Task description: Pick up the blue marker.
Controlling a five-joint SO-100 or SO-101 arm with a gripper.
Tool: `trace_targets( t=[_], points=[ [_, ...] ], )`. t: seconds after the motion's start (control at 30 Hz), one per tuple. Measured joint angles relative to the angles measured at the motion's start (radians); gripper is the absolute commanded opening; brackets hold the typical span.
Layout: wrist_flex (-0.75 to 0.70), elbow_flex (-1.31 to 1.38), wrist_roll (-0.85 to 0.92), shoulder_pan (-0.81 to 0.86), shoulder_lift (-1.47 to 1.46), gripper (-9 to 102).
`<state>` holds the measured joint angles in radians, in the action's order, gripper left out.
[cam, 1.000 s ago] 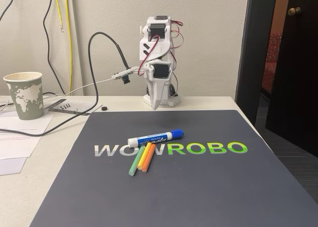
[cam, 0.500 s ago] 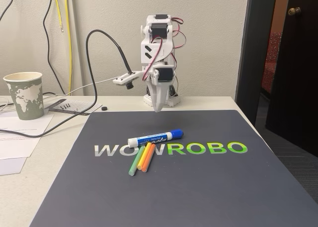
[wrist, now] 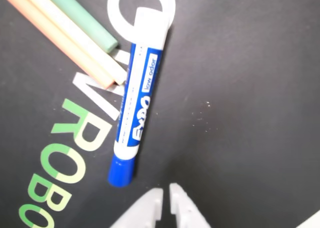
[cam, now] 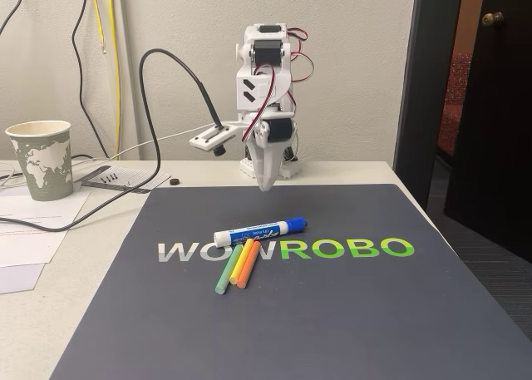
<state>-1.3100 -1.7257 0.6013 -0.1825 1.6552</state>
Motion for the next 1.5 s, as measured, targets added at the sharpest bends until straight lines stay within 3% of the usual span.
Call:
trace_targets(
  t=[0.3,0.73,1.07,1.5],
  points=[
    [-0.011,0.098,-0.031,-0.003,-0.126,0],
    [0.115,0.104,-0.095,-0.003,-0.218,1],
    [0.130,0.106,-0.095,-0.003,-0.244,14],
    [0.130,0.120,-0.094,-0.003,-0.305,15]
  ],
)
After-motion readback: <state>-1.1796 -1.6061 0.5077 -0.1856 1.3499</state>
